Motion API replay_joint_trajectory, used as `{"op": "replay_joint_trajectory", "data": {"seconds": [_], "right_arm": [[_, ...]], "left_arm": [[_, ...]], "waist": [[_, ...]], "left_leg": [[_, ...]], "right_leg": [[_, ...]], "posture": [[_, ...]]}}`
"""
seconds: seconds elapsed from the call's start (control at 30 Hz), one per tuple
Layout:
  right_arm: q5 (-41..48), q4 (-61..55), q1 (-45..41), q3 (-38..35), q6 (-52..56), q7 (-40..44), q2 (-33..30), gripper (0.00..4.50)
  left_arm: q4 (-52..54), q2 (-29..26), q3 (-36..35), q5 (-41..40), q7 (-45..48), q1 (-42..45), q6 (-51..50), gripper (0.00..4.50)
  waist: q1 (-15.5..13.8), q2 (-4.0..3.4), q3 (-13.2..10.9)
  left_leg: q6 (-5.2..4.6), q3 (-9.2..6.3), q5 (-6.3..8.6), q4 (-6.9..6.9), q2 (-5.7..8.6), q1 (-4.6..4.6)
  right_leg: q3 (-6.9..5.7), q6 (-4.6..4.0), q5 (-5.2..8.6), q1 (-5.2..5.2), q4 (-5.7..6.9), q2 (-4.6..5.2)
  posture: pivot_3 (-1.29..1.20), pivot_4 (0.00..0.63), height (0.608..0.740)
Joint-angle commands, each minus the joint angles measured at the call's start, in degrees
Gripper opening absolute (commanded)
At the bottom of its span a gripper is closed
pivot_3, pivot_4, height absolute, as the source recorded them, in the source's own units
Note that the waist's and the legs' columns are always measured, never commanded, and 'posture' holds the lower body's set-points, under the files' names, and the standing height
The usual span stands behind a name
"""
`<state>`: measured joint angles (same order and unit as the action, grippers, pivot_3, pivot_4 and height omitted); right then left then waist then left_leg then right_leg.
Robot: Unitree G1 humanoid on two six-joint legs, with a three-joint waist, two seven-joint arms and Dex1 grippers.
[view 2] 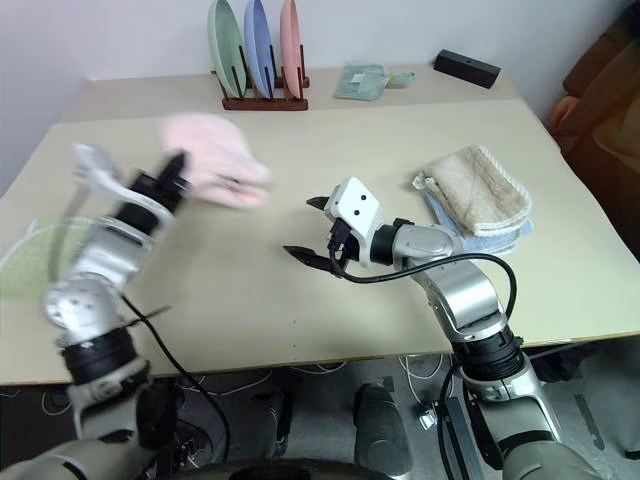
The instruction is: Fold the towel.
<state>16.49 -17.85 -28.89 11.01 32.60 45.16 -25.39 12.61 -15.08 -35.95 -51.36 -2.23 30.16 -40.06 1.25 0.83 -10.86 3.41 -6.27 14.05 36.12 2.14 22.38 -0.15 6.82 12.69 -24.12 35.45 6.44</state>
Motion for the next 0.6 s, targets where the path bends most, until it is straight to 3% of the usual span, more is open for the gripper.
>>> {"op": "replay_joint_trajectory", "data": {"seconds": [0.03,0.2,0.47,0.6], "right_arm": [[0.4,-1.4,-1.0,-0.7,-1.3,0.0,-0.3,4.5],[0.3,-1.2,-0.8,-0.6,-1.8,0.2,-0.4,4.5],[-0.3,1.7,-1.6,0.4,-4.1,1.5,-0.2,4.5],[-0.5,3.2,-2.1,0.6,-5.3,2.4,-0.4,4.5]], "left_arm": [[-1.8,-4.6,-10.2,-0.8,-3.3,-0.8,6.9,0.04],[-3.9,-7.7,-17.7,-2.6,-4.9,-9.2,8.3,0.04],[1.6,3.4,-18.4,-7.1,-11.3,-23.7,9.8,0.04],[3.0,5.5,-18.3,-9.4,-12.1,-25.2,12.3,1.46]], "waist": [[-0.1,0.0,0.0],[-0.5,0.02,0.0],[-0.9,0.42,0.1],[-0.7,0.43,0.1]], "left_leg": [[0.0,0.0,0.0,-0.02,0.0,0.0],[0.0,0.01,0.01,0.0,0.03,0.06],[0.01,-0.08,0.01,0.06,0.02,0.03],[0.01,-0.08,0.01,0.05,0.0,0.03]], "right_leg": [[0.0,0.0,0.0,-0.02,0.0,0.0],[0.0,0.01,0.0,-0.03,-0.05,0.03],[-0.06,-0.02,-0.01,0.14,-0.11,0.04],[-0.08,-0.03,-0.01,0.13,-0.11,0.03]], "posture": [[0.0,0.15,0.74],[0.0,0.15,0.74],[0.0,0.15,0.74],[0.0,0.15,0.74]]}}
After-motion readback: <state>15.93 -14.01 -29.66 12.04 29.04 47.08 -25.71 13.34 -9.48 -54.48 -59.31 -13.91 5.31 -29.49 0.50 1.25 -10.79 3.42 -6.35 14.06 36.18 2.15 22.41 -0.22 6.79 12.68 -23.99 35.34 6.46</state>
